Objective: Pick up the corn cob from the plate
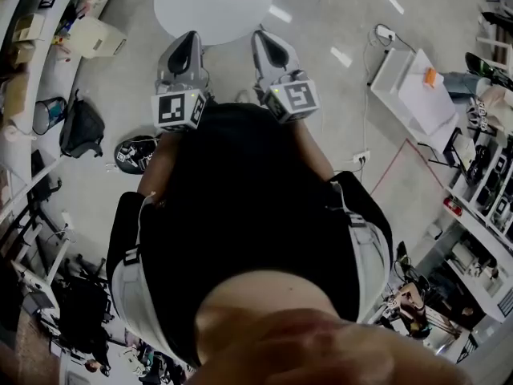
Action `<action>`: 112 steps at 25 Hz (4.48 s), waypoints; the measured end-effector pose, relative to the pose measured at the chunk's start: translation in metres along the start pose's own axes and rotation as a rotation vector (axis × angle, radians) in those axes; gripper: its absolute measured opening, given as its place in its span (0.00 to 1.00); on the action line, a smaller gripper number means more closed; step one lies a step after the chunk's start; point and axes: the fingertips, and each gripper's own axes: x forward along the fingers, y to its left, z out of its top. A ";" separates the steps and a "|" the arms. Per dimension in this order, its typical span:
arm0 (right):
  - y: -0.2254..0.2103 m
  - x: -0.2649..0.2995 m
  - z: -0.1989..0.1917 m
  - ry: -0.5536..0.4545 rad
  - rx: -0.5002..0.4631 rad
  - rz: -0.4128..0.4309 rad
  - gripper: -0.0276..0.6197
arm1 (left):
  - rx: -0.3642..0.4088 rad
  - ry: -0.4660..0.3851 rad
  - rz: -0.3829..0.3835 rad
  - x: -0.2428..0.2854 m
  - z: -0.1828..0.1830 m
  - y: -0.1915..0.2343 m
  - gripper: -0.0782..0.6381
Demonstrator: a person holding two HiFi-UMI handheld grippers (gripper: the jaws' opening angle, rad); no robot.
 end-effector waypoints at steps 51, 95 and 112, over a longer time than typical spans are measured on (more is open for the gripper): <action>-0.074 0.129 0.019 -0.017 0.045 -0.039 0.05 | -0.061 0.032 -0.045 0.135 0.000 0.054 0.12; -0.176 0.236 -0.005 0.140 0.017 0.001 0.05 | -0.077 0.098 0.048 0.247 -0.011 0.092 0.12; -0.174 0.296 -0.055 0.283 -0.040 0.051 0.06 | -0.133 0.139 0.025 0.279 -0.037 0.131 0.12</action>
